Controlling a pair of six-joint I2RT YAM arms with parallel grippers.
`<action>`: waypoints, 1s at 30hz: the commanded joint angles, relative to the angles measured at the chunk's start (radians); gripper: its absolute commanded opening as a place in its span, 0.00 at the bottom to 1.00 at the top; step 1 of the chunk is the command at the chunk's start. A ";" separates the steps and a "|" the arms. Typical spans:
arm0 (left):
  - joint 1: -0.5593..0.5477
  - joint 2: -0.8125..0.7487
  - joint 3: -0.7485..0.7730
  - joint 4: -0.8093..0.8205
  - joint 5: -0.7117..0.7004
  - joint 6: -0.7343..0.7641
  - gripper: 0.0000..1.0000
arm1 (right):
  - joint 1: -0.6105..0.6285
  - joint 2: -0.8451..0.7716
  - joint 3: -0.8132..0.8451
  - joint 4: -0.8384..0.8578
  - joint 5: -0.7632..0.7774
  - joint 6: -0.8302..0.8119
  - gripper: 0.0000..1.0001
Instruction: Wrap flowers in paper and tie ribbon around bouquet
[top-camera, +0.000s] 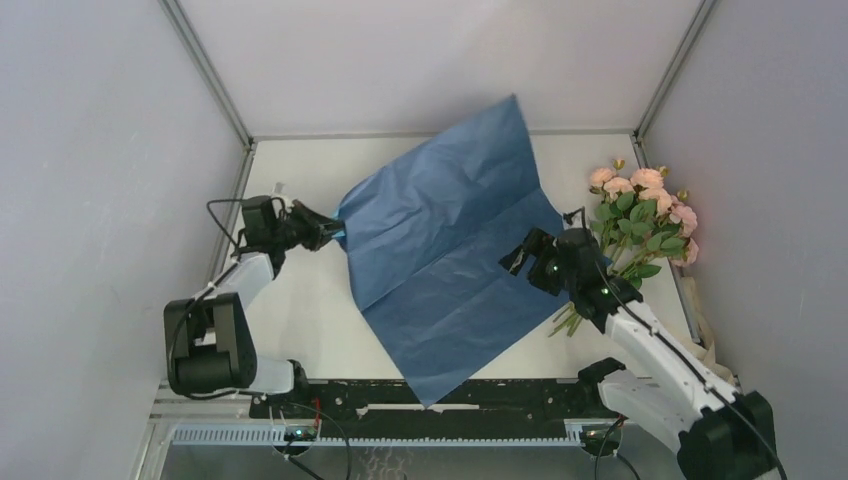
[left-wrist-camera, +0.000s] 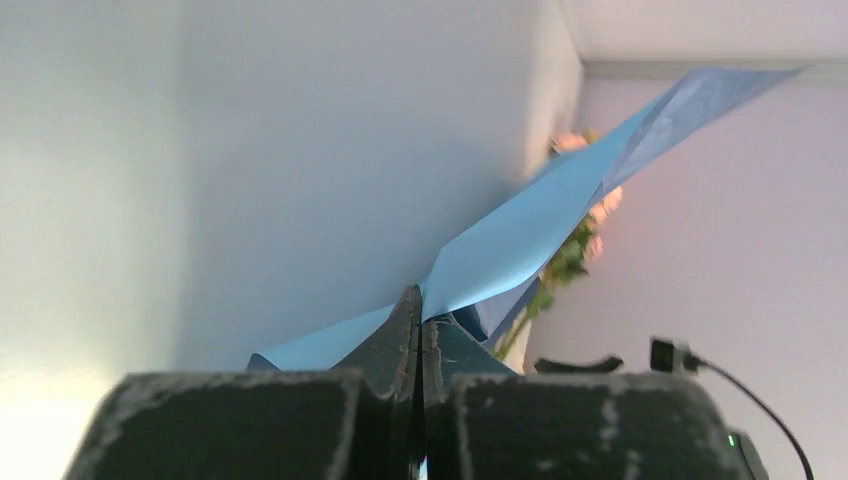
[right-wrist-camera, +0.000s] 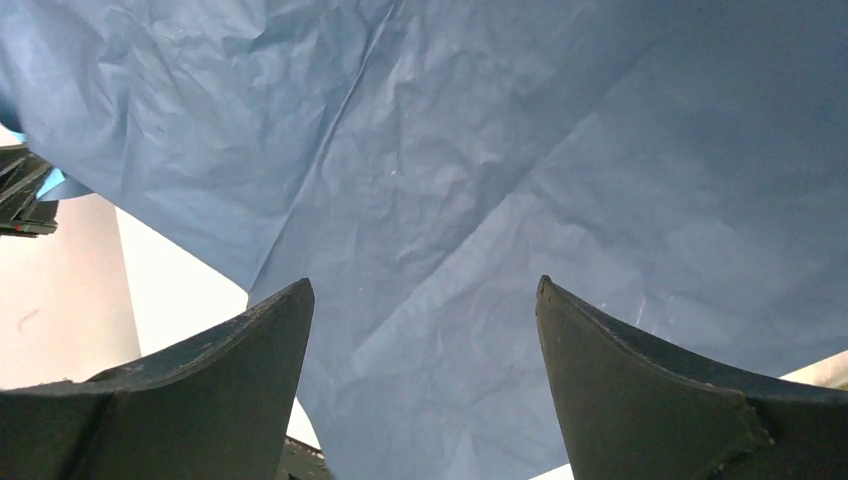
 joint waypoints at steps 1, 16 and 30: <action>0.097 0.066 -0.036 -0.126 -0.109 0.012 0.00 | -0.013 0.135 0.123 0.008 -0.021 -0.123 0.91; 0.178 -0.061 -0.143 -0.336 -0.384 0.216 0.09 | -0.035 0.498 0.344 -0.005 0.014 -0.250 0.97; 0.312 -0.280 -0.013 -0.391 -0.379 0.456 0.73 | -0.185 0.242 0.371 -0.199 0.250 -0.384 0.99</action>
